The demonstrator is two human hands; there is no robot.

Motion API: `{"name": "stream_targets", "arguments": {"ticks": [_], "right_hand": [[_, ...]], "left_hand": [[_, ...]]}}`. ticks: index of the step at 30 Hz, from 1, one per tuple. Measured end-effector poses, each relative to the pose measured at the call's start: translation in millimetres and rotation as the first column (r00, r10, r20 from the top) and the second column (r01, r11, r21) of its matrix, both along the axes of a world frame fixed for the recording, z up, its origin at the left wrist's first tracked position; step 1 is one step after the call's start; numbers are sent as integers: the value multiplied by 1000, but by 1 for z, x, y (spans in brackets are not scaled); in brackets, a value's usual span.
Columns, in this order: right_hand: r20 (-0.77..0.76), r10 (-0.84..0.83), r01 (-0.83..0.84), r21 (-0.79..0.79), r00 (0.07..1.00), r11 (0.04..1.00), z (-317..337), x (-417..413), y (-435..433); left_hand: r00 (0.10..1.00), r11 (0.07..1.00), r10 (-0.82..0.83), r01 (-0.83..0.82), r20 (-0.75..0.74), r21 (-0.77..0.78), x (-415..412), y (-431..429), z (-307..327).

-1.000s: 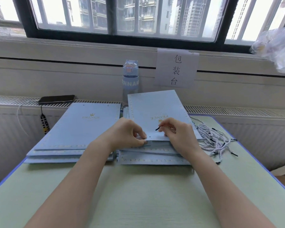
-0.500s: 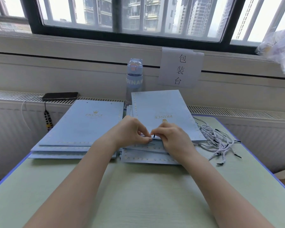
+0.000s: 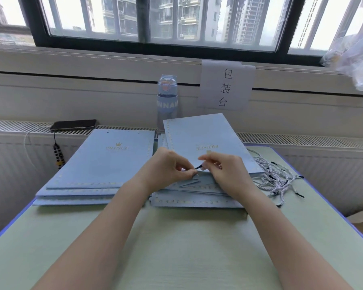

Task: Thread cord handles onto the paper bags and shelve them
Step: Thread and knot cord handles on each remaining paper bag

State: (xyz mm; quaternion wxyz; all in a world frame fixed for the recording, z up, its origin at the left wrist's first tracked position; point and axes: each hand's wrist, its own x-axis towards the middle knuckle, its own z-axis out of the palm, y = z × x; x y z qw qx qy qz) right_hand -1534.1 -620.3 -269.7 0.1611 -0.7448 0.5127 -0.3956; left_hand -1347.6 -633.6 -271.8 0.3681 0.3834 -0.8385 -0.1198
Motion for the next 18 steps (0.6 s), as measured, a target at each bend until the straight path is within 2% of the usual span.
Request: {"name": "stream_targets", "arguments": {"ticks": [3,6,9,18], "right_hand": [[-113,16,-22,-58,993,998,0,-2,-1],[-220,49,-65,-66,974,996,-1,-6,-4],[-261,78,-99,-69,962,993,-3,-5,-5],[-334,109,-132,-46,936,990,-5,-1,-6]], "left_hand": [[1000,1000,-11,11,14,18,3,-2,-1],[996,997,-9,3,87,74,5,-4,-1],[987,997,-2,-10,161,75,3,-3,0],[983,998,23,-33,182,54,1,1,3]]}}
